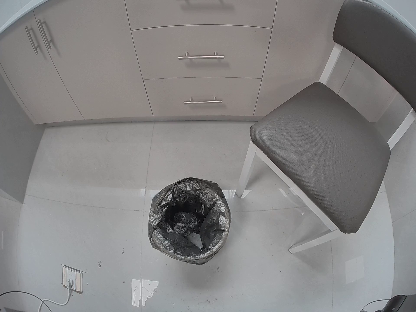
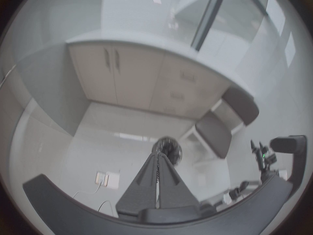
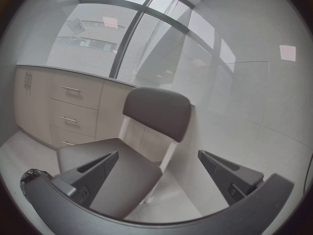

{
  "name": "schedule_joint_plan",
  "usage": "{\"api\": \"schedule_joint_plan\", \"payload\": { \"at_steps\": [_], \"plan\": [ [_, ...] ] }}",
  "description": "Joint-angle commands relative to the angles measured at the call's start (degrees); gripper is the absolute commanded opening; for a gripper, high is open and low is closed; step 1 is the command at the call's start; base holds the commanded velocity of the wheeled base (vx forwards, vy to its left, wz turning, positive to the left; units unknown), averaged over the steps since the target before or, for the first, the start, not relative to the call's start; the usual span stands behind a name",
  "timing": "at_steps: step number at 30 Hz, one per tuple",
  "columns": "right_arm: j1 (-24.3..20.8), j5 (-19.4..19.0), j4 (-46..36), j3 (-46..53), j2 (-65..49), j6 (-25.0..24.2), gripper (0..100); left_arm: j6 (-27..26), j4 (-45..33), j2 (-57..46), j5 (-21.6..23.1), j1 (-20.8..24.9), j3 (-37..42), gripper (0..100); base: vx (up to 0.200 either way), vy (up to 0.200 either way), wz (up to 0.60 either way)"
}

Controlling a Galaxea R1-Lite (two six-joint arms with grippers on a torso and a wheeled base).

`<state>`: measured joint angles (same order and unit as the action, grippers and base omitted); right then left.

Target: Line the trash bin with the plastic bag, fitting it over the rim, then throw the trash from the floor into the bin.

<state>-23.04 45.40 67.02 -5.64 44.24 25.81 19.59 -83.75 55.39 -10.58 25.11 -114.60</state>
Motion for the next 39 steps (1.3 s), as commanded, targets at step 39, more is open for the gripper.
{"api": "schedule_joint_plan", "payload": {
  "at_steps": [39],
  "plan": [
    [23.3, -7.43, -30.99, 0.11, -44.24, 1.09, 100, -16.16, 63.18, -55.39, -3.13, -24.85, 91.31, 0, 0.0, 0.0, 0.0]
  ]
}}
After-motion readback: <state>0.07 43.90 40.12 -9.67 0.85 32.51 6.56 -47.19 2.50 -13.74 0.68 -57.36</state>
